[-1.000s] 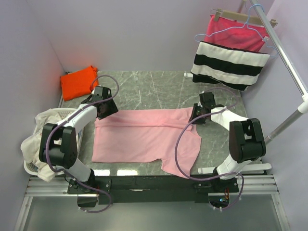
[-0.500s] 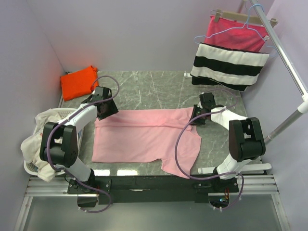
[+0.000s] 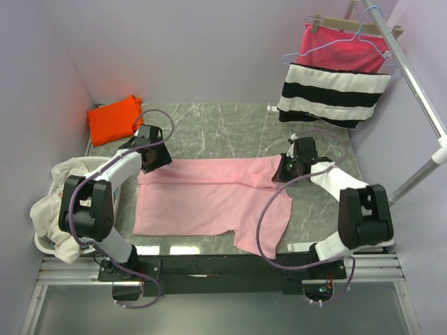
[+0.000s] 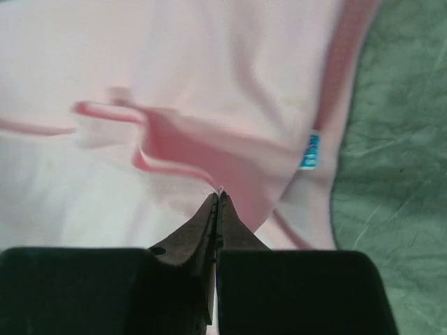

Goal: Fold and stack the t-shirts
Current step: Fold the flattened tshirt in 1/3 of the way

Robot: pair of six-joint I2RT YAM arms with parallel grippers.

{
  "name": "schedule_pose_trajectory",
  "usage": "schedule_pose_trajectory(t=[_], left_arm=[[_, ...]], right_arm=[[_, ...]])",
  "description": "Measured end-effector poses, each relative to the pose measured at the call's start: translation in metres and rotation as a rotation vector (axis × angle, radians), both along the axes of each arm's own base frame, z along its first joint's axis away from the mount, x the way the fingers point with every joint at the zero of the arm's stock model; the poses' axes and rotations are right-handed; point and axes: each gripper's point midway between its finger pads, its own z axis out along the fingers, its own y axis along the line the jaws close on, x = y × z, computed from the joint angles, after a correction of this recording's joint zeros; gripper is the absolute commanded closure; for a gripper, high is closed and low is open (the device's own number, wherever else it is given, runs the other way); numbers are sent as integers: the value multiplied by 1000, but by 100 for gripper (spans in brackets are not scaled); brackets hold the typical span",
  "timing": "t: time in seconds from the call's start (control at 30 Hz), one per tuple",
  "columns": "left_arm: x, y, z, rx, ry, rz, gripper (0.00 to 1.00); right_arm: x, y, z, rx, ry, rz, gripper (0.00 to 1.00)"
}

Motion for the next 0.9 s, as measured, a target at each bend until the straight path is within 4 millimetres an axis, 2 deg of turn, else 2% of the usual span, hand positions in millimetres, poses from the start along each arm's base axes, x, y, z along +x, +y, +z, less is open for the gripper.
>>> schedule_pose_trajectory(t=[0.17,0.23,0.37,0.53,0.7,0.73,0.77,0.83,0.9], left_arm=[[0,0,0,0,0,-2,34],[0,0,0,1,1,-3,34],[0,0,0,4,1,-8,34],[0,-2,0,-3,2,-14,34],[0,-4,0,-10,1,-20,34],[0,-5,0,-11,1,-21,34],[0,-5,0,-11,0,-22,34],[0,-5,0,-12,0,-23,34],[0,-5,-1,-11,1,-22,34]], right_arm=[[-4,9,48,55,-134,58,100],[-12,14,57,78,-156,81,100],[-31,26,49,96,-99,111,100],[-75,39,24,93,52,143,100],[-114,46,20,59,137,127,100],[-117,46,23,53,136,114,65],[-119,43,26,42,131,79,53],[-118,37,33,30,108,15,33],[-114,29,39,8,82,-48,32]])
